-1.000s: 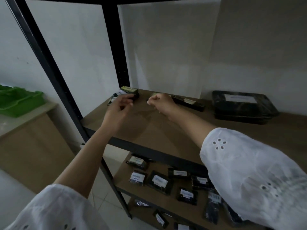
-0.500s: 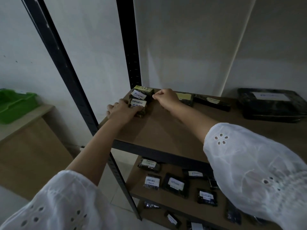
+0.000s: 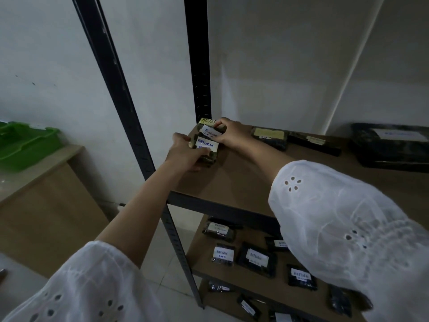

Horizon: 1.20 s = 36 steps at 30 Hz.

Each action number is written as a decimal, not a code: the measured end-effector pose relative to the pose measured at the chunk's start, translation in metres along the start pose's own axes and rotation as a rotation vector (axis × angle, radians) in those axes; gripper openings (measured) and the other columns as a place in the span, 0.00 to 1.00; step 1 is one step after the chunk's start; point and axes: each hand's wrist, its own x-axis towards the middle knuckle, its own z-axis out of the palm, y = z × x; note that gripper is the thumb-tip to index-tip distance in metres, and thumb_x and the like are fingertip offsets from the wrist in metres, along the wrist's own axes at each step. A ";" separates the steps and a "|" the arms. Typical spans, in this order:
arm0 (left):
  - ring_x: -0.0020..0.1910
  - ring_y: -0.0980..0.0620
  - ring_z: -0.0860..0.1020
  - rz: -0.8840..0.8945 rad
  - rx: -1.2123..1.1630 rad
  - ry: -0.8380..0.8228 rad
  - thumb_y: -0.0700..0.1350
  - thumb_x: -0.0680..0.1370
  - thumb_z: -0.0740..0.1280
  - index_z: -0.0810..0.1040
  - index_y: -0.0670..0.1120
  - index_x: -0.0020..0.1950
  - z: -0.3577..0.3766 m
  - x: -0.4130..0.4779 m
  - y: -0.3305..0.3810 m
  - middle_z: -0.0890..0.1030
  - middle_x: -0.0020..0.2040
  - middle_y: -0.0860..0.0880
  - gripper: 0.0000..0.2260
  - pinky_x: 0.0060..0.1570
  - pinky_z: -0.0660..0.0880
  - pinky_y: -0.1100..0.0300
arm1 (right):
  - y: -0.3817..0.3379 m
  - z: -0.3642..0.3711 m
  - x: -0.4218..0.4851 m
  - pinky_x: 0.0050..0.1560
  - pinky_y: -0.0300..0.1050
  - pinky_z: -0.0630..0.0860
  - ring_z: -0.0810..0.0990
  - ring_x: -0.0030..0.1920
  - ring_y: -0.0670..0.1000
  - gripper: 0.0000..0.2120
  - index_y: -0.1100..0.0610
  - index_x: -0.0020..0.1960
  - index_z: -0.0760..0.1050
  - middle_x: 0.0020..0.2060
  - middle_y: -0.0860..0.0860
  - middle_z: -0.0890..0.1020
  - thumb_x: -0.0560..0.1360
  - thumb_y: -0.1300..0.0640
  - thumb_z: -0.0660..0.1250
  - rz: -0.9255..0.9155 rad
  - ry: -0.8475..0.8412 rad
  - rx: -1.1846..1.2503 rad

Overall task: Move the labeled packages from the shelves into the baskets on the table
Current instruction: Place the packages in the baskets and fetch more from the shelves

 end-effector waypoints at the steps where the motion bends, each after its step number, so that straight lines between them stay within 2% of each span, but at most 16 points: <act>1: 0.46 0.48 0.77 -0.007 -0.009 -0.009 0.42 0.73 0.72 0.60 0.46 0.58 -0.001 -0.001 -0.001 0.72 0.54 0.46 0.23 0.28 0.77 0.60 | 0.000 -0.001 0.000 0.46 0.42 0.74 0.77 0.50 0.50 0.16 0.51 0.57 0.75 0.59 0.53 0.79 0.71 0.55 0.73 -0.001 -0.022 0.016; 5: 0.53 0.45 0.78 -0.045 -0.069 -0.034 0.42 0.73 0.72 0.60 0.45 0.63 -0.001 -0.004 0.002 0.73 0.59 0.44 0.26 0.32 0.79 0.58 | 0.001 -0.009 -0.004 0.37 0.38 0.67 0.73 0.49 0.49 0.17 0.52 0.54 0.73 0.56 0.52 0.78 0.68 0.60 0.74 0.058 -0.094 0.012; 8: 0.55 0.44 0.78 -0.052 -0.100 -0.060 0.41 0.73 0.73 0.60 0.46 0.60 0.003 -0.007 0.004 0.73 0.60 0.43 0.25 0.32 0.80 0.58 | 0.006 -0.020 -0.012 0.41 0.41 0.69 0.74 0.50 0.51 0.18 0.52 0.50 0.71 0.52 0.50 0.77 0.65 0.58 0.75 0.120 -0.058 0.062; 10: 0.51 0.46 0.79 -0.046 -0.118 -0.086 0.41 0.73 0.73 0.60 0.46 0.61 0.006 -0.009 0.007 0.74 0.57 0.44 0.25 0.29 0.80 0.59 | 0.010 -0.028 -0.021 0.41 0.41 0.71 0.75 0.48 0.51 0.16 0.52 0.47 0.71 0.48 0.49 0.77 0.65 0.59 0.74 0.125 -0.032 0.137; 14: 0.39 0.53 0.80 -0.033 -0.181 -0.139 0.42 0.72 0.73 0.61 0.46 0.63 0.015 -0.017 0.010 0.75 0.49 0.48 0.26 0.27 0.78 0.62 | 0.015 -0.046 -0.047 0.27 0.38 0.74 0.76 0.37 0.45 0.16 0.50 0.45 0.67 0.42 0.46 0.75 0.67 0.61 0.73 0.189 0.020 0.316; 17: 0.36 0.53 0.82 -0.003 -0.202 -0.209 0.42 0.72 0.73 0.63 0.43 0.63 0.025 -0.028 0.013 0.80 0.49 0.47 0.25 0.27 0.78 0.63 | 0.019 -0.063 -0.069 0.30 0.38 0.77 0.80 0.38 0.47 0.17 0.51 0.45 0.68 0.45 0.48 0.78 0.67 0.62 0.75 0.204 0.022 0.459; 21: 0.40 0.52 0.83 0.044 -0.218 -0.256 0.41 0.73 0.73 0.64 0.42 0.67 0.050 -0.049 0.022 0.81 0.54 0.46 0.27 0.32 0.80 0.60 | 0.034 -0.092 -0.109 0.41 0.43 0.81 0.80 0.44 0.50 0.12 0.54 0.47 0.72 0.46 0.53 0.80 0.70 0.63 0.73 0.230 0.062 0.758; 24: 0.48 0.49 0.82 0.055 -0.248 -0.308 0.41 0.73 0.72 0.64 0.42 0.67 0.080 -0.074 0.033 0.79 0.58 0.45 0.27 0.34 0.80 0.60 | 0.053 -0.121 -0.147 0.31 0.40 0.78 0.79 0.39 0.50 0.05 0.55 0.45 0.72 0.41 0.54 0.80 0.76 0.62 0.67 0.240 0.147 0.952; 26: 0.51 0.49 0.81 0.082 -0.262 -0.327 0.40 0.73 0.72 0.64 0.42 0.68 0.105 -0.095 0.042 0.78 0.59 0.45 0.27 0.34 0.80 0.61 | 0.069 -0.144 -0.176 0.27 0.38 0.75 0.78 0.36 0.49 0.05 0.53 0.43 0.72 0.40 0.53 0.79 0.78 0.60 0.64 0.258 0.209 0.968; 29: 0.46 0.53 0.81 0.114 -0.301 -0.318 0.40 0.72 0.72 0.64 0.44 0.65 0.149 -0.133 0.054 0.78 0.55 0.47 0.25 0.33 0.80 0.62 | 0.097 -0.181 -0.224 0.21 0.35 0.67 0.80 0.28 0.50 0.06 0.52 0.45 0.71 0.38 0.52 0.80 0.80 0.57 0.59 0.253 0.296 0.897; 33: 0.45 0.54 0.81 0.136 -0.355 -0.347 0.43 0.72 0.73 0.64 0.48 0.62 0.214 -0.196 0.063 0.78 0.53 0.47 0.24 0.33 0.79 0.63 | 0.138 -0.224 -0.299 0.21 0.33 0.61 0.77 0.22 0.50 0.07 0.51 0.43 0.73 0.29 0.47 0.82 0.79 0.55 0.60 0.227 0.388 0.797; 36: 0.45 0.50 0.82 0.082 -0.478 -0.353 0.46 0.74 0.70 0.65 0.48 0.62 0.255 -0.245 0.068 0.79 0.54 0.45 0.21 0.32 0.77 0.64 | 0.162 -0.250 -0.351 0.21 0.34 0.61 0.77 0.21 0.51 0.07 0.50 0.42 0.74 0.28 0.47 0.81 0.78 0.56 0.61 0.210 0.414 0.808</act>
